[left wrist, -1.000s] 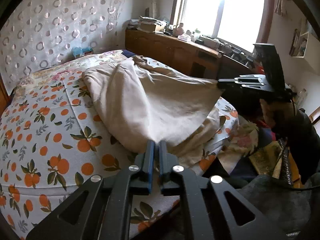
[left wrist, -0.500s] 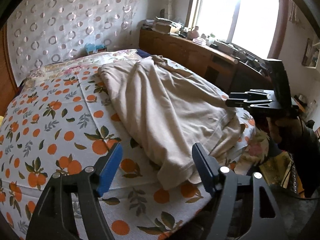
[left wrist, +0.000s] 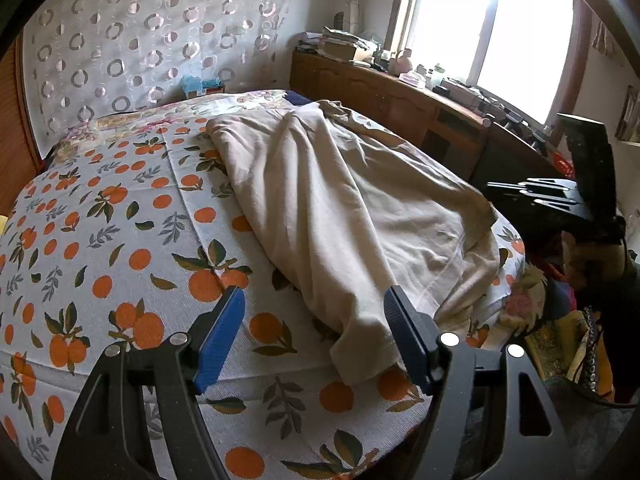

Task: Fold small clothes

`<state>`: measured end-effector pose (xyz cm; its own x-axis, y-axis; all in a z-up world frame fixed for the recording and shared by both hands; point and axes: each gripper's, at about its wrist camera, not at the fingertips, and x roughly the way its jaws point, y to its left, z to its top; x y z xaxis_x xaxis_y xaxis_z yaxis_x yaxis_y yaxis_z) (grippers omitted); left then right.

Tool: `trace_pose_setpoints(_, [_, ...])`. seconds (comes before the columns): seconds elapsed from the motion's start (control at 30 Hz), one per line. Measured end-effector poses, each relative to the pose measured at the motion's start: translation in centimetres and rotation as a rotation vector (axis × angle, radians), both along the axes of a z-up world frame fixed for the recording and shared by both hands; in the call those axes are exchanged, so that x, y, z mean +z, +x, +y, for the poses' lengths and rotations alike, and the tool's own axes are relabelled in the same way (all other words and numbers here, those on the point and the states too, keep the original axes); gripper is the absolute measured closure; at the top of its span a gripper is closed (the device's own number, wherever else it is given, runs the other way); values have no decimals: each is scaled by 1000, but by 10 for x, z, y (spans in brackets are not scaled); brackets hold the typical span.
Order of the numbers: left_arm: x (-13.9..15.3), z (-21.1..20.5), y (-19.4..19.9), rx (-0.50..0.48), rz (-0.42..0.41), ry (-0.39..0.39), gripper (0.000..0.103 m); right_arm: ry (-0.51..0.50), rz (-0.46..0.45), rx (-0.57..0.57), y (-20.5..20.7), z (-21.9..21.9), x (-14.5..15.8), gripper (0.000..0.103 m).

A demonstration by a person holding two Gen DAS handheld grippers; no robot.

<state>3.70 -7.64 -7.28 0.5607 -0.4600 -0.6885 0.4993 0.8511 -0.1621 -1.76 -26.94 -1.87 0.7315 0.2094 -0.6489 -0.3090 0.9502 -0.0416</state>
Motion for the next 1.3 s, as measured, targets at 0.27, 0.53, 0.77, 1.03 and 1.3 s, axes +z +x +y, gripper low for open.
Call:
trace_pose_setpoints(0.27, [-8, -1, 6, 6, 20, 4, 30, 5, 5, -36, -6, -9, -6, 102])
trace_pose_setpoints(0.53, [-15, -4, 7, 2, 42, -7, 30, 19, 33, -43, 19, 3, -16, 68])
trace_pose_setpoints(0.77, [-15, -6, 5, -2, 42, -14, 30, 23, 23, 5, 10, 1, -11, 101])
trace_pose_setpoints(1.03, [-19, -10, 3, -15, 53, -23, 30, 11, 37, -27, -7, -11, -8, 101])
trace_pose_setpoints(1.3, [-21, -15, 1, -25, 63, -18, 30, -13, 60, -49, -4, -7, -7, 101])
